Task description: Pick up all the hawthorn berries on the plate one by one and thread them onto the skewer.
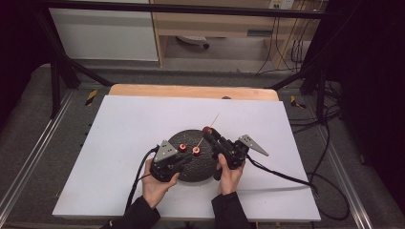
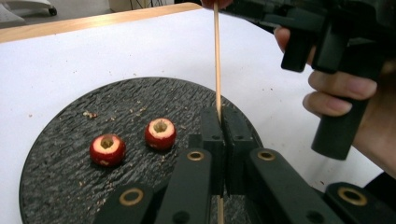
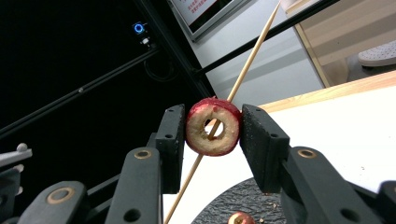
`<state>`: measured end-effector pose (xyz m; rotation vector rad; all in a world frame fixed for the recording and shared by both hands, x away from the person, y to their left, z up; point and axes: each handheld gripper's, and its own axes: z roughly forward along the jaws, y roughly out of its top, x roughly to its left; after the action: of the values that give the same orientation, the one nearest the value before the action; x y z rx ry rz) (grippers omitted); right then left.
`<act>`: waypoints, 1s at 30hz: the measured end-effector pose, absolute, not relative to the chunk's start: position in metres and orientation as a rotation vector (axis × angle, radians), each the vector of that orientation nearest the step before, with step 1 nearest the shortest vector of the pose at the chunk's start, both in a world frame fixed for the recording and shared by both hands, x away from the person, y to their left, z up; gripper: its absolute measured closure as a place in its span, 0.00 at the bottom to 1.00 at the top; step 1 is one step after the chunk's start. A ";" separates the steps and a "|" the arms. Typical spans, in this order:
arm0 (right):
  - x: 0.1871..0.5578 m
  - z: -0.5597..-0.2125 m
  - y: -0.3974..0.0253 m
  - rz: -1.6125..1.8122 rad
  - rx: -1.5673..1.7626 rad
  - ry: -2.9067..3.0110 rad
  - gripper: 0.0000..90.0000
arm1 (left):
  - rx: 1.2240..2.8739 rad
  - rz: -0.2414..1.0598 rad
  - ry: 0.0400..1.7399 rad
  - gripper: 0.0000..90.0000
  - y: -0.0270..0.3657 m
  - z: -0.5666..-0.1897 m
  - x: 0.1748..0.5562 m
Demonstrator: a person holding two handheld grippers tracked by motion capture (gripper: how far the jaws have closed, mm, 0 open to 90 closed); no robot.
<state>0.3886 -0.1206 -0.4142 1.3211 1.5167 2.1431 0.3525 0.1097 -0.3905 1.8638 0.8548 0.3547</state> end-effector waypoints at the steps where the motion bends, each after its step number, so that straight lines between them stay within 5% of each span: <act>1: 0.388 -0.414 -0.121 2.145 1.319 1.520 0.68 | 1.864 0.356 0.853 0.98 0.109 -0.390 0.353; 30: 0.370 -0.424 -0.116 2.120 1.304 1.632 0.68 | 1.870 0.368 0.818 0.98 0.094 -0.382 0.366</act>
<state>0.3698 -0.1158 -0.4240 1.3044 1.6318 2.1200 0.3657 0.0936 -0.3822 1.8704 0.8183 0.3680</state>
